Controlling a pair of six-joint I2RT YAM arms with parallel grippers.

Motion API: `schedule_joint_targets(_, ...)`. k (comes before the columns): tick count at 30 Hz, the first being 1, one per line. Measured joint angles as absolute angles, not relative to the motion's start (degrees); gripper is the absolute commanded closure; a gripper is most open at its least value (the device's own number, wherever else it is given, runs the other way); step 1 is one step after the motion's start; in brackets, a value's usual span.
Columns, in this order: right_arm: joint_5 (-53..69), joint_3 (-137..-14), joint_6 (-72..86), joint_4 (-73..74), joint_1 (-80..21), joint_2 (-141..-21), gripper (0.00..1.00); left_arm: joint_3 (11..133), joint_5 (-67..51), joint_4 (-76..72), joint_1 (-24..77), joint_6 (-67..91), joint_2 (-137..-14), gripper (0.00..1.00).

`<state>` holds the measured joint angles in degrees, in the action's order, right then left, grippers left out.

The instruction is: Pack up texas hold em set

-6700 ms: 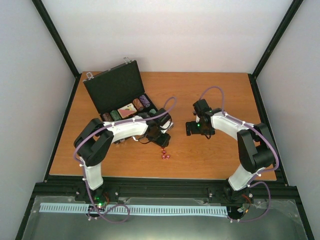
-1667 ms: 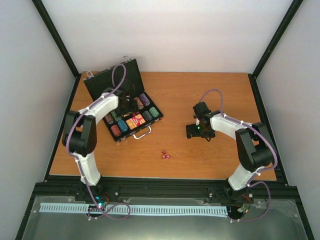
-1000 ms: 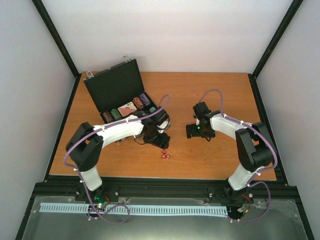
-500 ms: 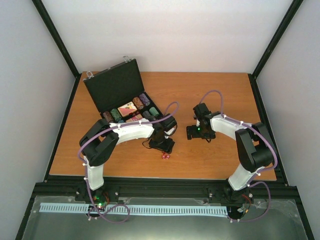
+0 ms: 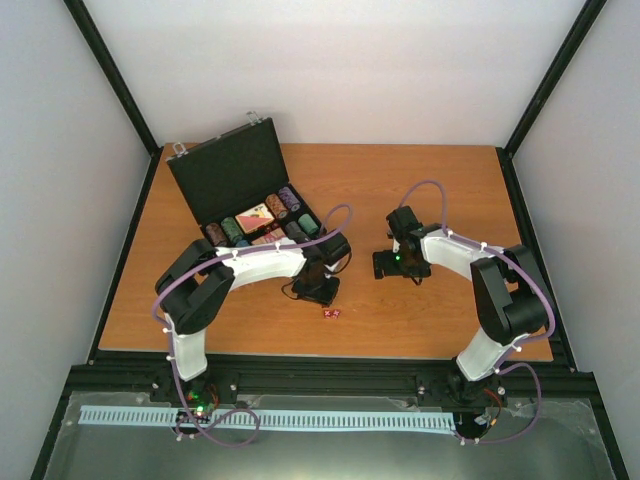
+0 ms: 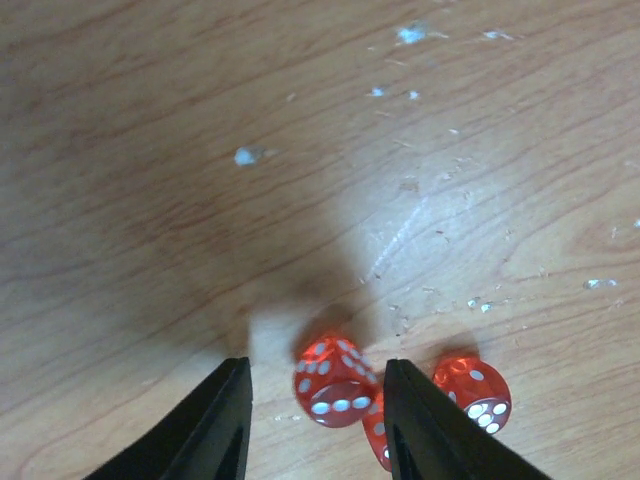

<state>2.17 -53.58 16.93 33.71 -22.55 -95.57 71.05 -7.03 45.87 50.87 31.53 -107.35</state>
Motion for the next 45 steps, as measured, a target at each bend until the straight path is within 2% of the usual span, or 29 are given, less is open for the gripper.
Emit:
schedule_joint_targets(4, 2.2, -53.5, 16.9, 33.6, -22.5, -95.5, 0.00, 71.1, -6.8, 46.6, 50.9, 32.6, -107.4, 0.72)
schedule_joint_targets(10, 2.2, -53.1, 16.9, 33.1, -22.5, -95.2, 0.00, 71.4, -6.6, 47.4, 50.9, 33.2, -107.4, 0.73)
schedule_joint_targets(14, 2.2, -52.9, 16.9, 32.9, -22.5, -95.1, 0.00, 71.4, -6.4, 47.9, 50.9, 33.3, -107.4, 0.73)
schedule_joint_targets(22, 2.2, -52.8, 16.9, 32.7, -22.5, -95.0, 0.00, 71.1, -5.7, 48.1, 50.9, 33.5, -107.3, 0.64)
schedule_joint_targets(25, 2.2, -52.8, 16.9, 32.7, -22.5, -95.0, 0.00, 70.8, -5.7, 48.3, 50.9, 33.5, -106.8, 0.64)
schedule_joint_targets(29, 2.2, -52.6, 16.9, 32.5, -22.5, -94.8, 0.00, 70.3, -5.8, 48.3, 50.9, 33.5, -106.3, 0.72)
schedule_joint_targets(36, 2.2, -52.6, 16.9, 32.5, -22.5, -94.8, 0.00, 68.8, -6.3, 48.0, 50.9, 33.4, -106.3, 0.74)
schedule_joint_targets(41, 2.2, -52.6, 16.9, 32.5, -22.5, -94.8, 0.00, 68.8, -6.2, 47.8, 50.9, 33.2, -106.3, 0.84)
schedule_joint_targets(45, 2.2, -52.6, 16.9, 32.5, -22.5, -94.8, 0.00, 68.8, -5.8, 47.8, 50.9, 32.7, -106.3, 0.85)
